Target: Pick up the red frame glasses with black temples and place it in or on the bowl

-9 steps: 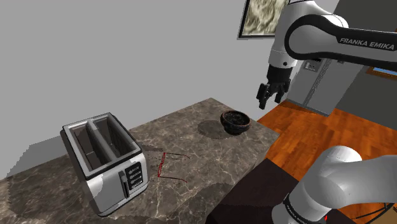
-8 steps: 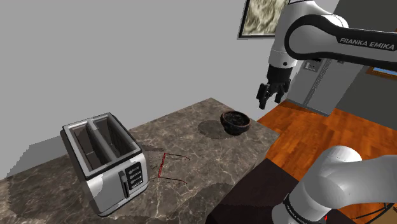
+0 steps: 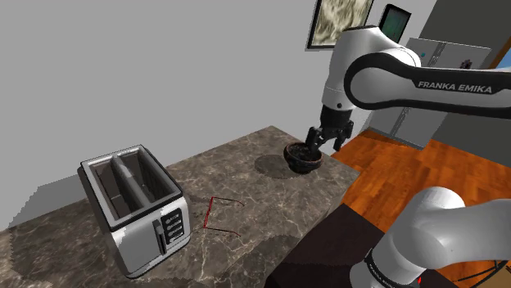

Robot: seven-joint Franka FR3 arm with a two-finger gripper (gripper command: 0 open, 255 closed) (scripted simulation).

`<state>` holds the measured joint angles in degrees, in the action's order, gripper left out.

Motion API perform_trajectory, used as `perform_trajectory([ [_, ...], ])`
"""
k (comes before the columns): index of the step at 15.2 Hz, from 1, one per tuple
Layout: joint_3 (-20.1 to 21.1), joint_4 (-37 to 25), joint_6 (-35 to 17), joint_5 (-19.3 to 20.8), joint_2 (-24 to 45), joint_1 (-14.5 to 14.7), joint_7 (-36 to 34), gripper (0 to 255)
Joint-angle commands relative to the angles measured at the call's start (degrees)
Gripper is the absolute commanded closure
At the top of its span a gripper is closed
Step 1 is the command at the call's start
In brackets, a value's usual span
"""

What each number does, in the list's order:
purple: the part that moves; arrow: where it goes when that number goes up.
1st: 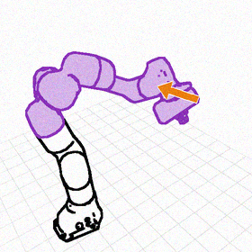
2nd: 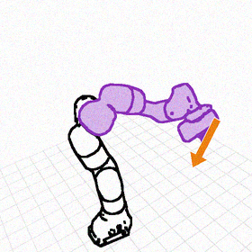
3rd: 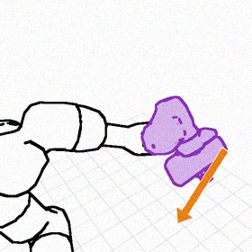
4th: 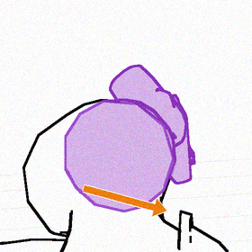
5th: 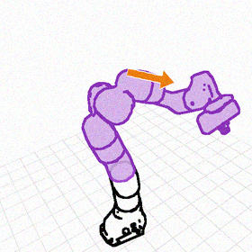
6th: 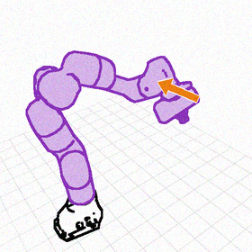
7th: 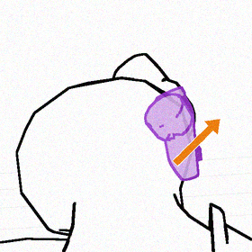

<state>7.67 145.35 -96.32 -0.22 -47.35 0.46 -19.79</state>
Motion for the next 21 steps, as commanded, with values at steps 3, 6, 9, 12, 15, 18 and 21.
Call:
perform_trajectory([
  [3, 5.57, 2.35, -6.48, -3.43, 2.74, 0.9, -7.79, 0],
  [6, 9.92, 3.1, -11.59, -5.45, 6.07, 1.26, -13.54, 0],
  [9, 14.39, 2.91, -16.83, -6.71, 10.47, 1.13, -19.44, 0],
  [12, 19.03, 1.78, -22.02, -6.89, 15.82, 0.3, -25.64, 0],
  [15, 23.89, -0.27, -26.92, -5.57, 21.99, -1.39, -32.42, 0],
  [18, 28.94, -3.2, -31.26, -2.12, 28.97, -3.92, -40.19, 0],
  [21, 33.95, -7.05, -34.57, 4.23, 36.98, -7.0, -49.52, 0],
])
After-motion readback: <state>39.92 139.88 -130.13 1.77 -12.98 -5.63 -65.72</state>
